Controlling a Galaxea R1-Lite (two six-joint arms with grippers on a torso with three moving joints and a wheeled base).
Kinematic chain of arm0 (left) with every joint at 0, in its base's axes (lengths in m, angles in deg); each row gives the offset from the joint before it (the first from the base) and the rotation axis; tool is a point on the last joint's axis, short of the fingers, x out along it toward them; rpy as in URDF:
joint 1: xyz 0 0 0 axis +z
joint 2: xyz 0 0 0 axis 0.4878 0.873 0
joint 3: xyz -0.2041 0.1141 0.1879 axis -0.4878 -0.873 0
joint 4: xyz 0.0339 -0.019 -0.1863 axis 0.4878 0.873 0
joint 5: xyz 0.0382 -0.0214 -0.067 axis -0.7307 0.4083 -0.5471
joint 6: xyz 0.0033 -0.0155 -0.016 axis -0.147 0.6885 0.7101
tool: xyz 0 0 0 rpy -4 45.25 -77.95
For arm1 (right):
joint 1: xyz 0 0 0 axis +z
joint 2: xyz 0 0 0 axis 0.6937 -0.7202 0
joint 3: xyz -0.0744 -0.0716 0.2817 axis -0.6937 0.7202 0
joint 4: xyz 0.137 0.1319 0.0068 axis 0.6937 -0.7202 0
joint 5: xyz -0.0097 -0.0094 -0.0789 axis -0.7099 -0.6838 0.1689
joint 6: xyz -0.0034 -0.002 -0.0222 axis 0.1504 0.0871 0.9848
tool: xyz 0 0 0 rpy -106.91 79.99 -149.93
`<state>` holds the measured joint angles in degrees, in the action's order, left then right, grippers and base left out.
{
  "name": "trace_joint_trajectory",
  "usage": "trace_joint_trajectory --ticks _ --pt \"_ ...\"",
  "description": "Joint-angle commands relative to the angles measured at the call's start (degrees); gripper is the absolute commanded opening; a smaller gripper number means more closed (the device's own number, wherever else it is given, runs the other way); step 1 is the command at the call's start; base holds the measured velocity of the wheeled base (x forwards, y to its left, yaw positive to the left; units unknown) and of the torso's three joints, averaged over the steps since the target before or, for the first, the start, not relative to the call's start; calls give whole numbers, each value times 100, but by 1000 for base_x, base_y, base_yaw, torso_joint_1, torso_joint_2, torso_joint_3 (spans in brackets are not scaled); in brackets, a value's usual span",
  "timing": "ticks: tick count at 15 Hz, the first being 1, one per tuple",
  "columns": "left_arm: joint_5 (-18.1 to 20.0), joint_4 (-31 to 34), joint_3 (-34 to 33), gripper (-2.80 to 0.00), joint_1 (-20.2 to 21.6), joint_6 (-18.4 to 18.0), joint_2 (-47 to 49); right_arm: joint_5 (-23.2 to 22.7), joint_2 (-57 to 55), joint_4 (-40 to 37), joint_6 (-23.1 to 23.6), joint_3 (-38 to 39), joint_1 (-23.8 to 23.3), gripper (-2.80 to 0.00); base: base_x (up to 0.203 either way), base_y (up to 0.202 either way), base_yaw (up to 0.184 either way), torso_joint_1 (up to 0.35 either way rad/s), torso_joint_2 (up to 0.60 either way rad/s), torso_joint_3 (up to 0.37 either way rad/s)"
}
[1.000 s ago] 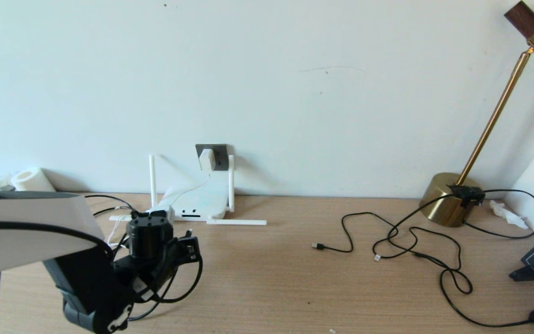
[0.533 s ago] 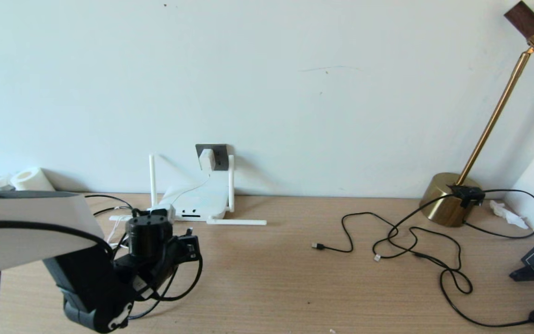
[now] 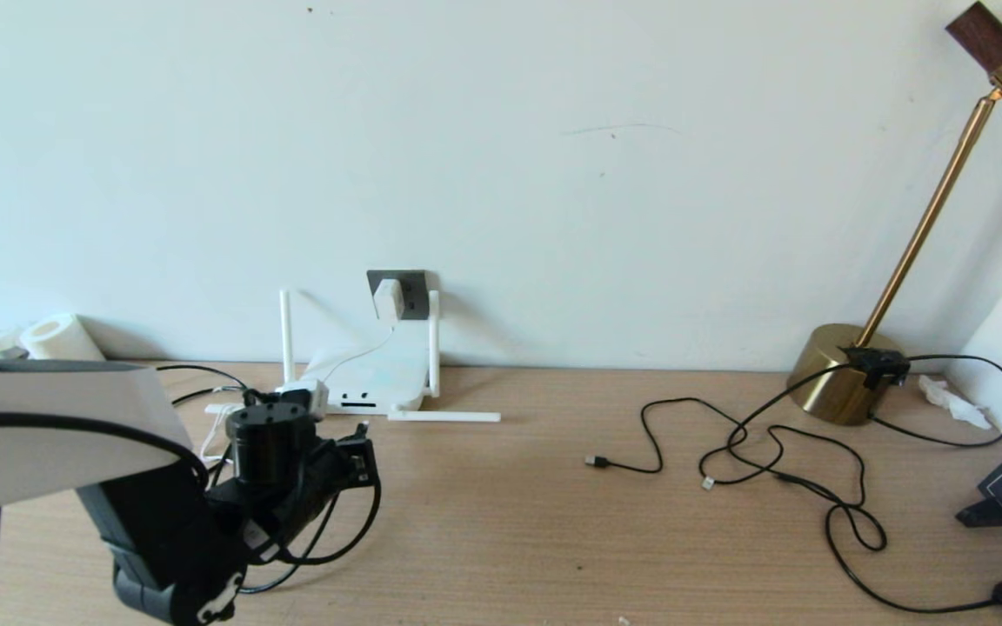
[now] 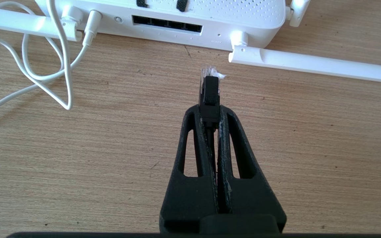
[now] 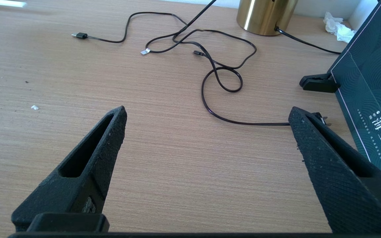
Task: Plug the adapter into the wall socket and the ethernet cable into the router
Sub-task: Align cable and router interface
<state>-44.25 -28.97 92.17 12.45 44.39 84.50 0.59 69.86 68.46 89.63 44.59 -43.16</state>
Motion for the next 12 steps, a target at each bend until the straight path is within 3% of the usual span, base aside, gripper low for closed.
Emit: trace_joint_trajectory --ticks 1,12 --pt "15 -45 -53 -280 13 19 -6 -5 -9 -7 1 1 2 0 0 0 0 0 0 0" --pt "341 -41 -1 -280 259 -17 7 3 -9 -7 1 1 2 0 0 0 0 0 0 0"
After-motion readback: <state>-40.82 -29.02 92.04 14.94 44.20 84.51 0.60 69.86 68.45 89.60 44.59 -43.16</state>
